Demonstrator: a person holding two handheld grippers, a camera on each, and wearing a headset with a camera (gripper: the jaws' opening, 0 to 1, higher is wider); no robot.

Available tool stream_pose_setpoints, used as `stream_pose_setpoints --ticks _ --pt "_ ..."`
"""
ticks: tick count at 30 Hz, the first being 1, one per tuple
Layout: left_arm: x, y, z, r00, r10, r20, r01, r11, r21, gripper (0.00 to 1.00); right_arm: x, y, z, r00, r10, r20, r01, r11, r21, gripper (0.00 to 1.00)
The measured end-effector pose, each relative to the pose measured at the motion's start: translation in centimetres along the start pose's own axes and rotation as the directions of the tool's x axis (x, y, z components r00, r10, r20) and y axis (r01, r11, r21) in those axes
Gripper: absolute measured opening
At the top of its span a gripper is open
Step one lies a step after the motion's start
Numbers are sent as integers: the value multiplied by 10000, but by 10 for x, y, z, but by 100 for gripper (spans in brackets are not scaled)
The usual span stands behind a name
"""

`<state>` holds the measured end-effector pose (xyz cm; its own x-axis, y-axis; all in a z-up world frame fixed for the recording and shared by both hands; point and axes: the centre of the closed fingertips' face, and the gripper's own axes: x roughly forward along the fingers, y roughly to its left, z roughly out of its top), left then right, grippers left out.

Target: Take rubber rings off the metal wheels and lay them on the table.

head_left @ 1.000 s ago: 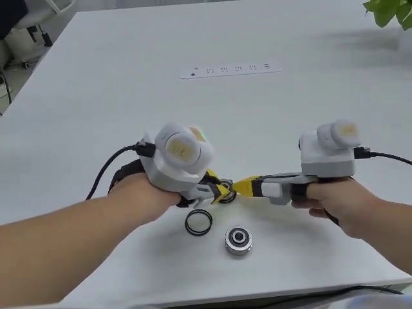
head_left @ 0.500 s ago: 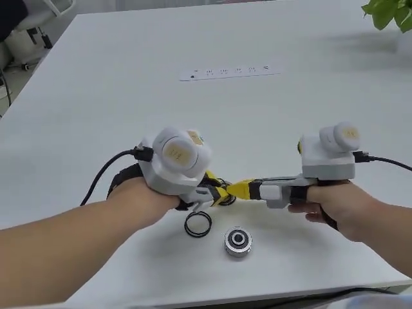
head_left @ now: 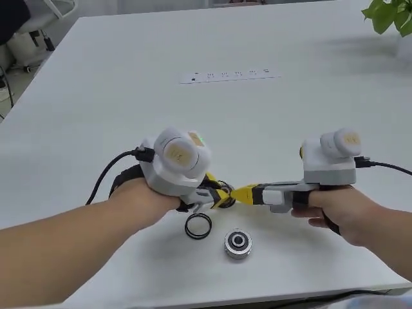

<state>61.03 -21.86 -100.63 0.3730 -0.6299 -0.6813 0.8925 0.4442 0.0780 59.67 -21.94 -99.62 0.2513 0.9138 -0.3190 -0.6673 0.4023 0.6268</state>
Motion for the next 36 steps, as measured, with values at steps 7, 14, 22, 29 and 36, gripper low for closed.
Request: stream_pose_setpoints --ticks 7,14,22,29,36 --pt "-4 -3 -2 9998 -153 -99 154 9998 112 17 -2 1 4 9999 -23 135 23 10000 5 0" --pt "-17 -7 6 9994 -236 247 231 9995 214 21 -4 4 8 9998 -17 184 17 10000 -27 0" --pt "-36 -11 10 9980 -280 571 266 9994 240 28 -7 13 12 9997 55 236 -52 9999 -96 0" --pt "-55 -17 13 9962 -320 804 302 9993 236 36 -10 21 16 9995 130 303 -125 9997 -189 0" --pt "-70 -17 15 9944 -176 1039 165 9998 116 42 -11 29 18 9993 255 285 -248 9993 -267 0"
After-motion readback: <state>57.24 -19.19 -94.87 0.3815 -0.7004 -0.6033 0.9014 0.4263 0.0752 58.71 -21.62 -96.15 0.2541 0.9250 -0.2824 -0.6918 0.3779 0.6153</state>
